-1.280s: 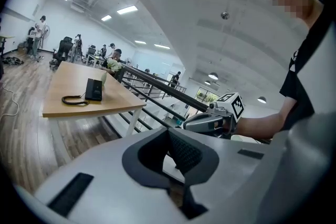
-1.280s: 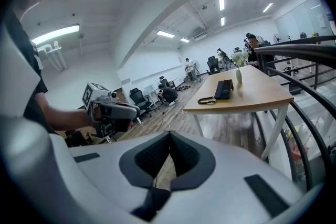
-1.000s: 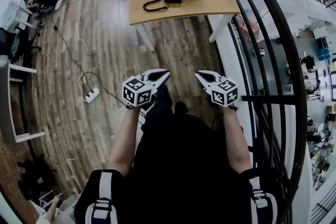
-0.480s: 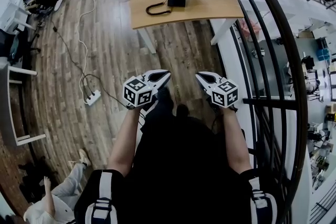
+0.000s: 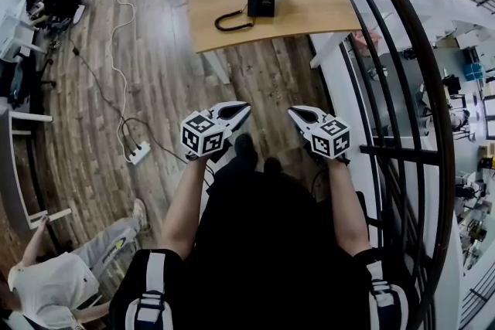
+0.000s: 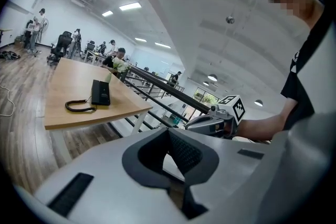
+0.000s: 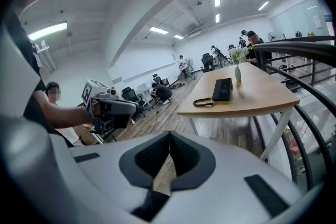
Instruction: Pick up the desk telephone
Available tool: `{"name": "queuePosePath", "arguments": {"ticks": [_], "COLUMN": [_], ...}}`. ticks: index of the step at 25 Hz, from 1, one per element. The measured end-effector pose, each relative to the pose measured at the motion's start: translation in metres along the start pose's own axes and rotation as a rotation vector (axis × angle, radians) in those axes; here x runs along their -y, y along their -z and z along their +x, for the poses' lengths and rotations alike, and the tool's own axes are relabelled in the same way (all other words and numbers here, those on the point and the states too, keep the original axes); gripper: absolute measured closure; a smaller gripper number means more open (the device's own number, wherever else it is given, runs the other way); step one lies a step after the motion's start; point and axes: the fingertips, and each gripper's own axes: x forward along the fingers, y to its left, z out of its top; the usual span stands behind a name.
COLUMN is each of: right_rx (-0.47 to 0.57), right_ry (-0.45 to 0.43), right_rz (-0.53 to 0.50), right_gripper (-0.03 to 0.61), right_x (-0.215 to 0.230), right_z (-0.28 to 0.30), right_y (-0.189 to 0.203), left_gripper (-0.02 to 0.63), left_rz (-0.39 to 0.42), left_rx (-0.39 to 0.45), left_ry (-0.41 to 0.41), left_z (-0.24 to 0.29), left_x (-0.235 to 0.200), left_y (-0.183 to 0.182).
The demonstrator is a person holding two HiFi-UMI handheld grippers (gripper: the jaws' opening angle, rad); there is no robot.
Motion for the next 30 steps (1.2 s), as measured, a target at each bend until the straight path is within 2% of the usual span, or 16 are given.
{"name": "queuePosePath", "arguments": {"ticks": [15, 30], "right_rx": [0.012, 0.012], "right_ry": [0.049, 0.106], "right_rz": [0.042, 0.046], "right_gripper": [0.555, 0.555], "right_x": [0.017, 0.023], "right_z": [0.053, 0.081], "right_y": [-0.035, -0.048], "left_gripper": [0.592, 0.592], "left_rz": [0.014, 0.031], "left_rx": [-0.038, -0.05], "left_ry": [0.05, 0.104], "left_z": [0.004, 0.0], "left_x": [-0.066, -0.098], "left_y": [-0.033, -0.043]}}
